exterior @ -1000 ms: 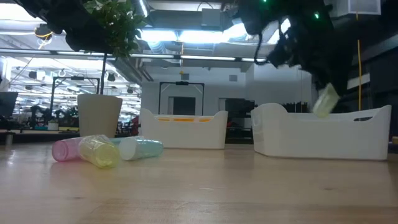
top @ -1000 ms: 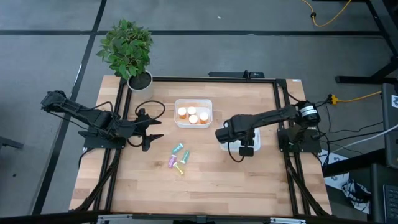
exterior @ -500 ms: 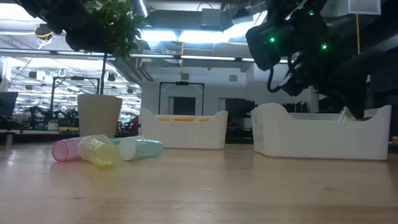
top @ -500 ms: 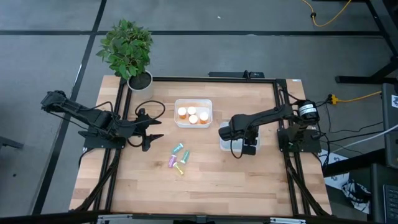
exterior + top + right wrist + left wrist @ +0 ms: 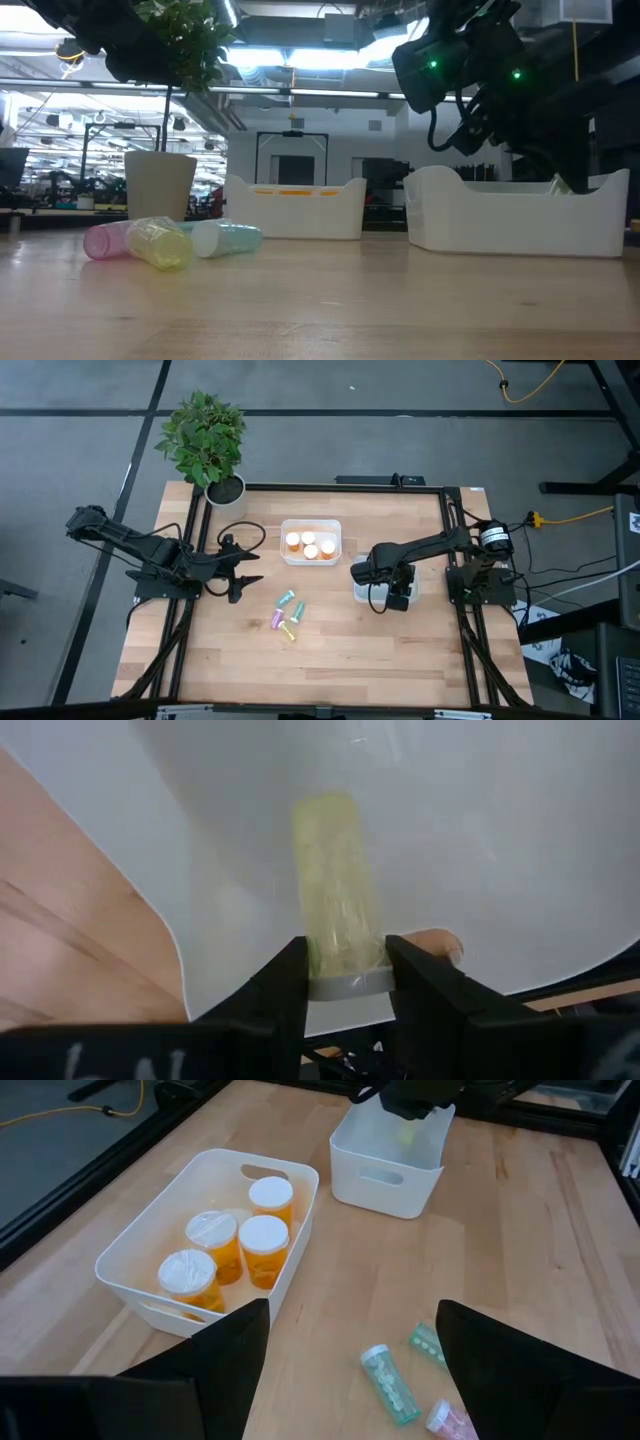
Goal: Pick and place medicine bottles into bin by pill shape (circle, oval)
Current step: Put the small yellow pill bottle into the bottom white bin
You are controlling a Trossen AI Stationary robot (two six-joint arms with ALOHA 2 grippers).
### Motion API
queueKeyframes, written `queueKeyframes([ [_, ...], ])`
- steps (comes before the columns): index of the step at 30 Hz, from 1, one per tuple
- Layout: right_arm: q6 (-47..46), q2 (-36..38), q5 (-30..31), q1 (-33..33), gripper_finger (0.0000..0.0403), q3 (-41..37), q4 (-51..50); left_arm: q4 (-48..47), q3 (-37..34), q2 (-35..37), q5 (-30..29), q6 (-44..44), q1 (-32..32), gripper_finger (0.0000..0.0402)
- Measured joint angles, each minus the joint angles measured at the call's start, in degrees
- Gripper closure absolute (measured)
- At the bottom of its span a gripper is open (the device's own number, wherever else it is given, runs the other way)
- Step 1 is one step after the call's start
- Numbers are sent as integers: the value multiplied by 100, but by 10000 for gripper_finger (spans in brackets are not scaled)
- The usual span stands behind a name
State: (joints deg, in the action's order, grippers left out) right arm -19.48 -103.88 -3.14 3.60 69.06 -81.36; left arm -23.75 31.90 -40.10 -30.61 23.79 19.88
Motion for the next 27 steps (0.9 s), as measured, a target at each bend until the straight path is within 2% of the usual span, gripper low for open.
queueKeyframes([
  [16, -138, 0, -1, 0, 274, 0, -1, 0, 0, -2, 2, 0, 2, 121],
  [22, -557, 0, 0, 0, 259, 0, -2, 0, 0, -1, 2, 0, 2, 121],
  [27, -562, 0, 0, 0, 246, 0, -4, 0, 0, 0, 1, 0, 1, 121],
])
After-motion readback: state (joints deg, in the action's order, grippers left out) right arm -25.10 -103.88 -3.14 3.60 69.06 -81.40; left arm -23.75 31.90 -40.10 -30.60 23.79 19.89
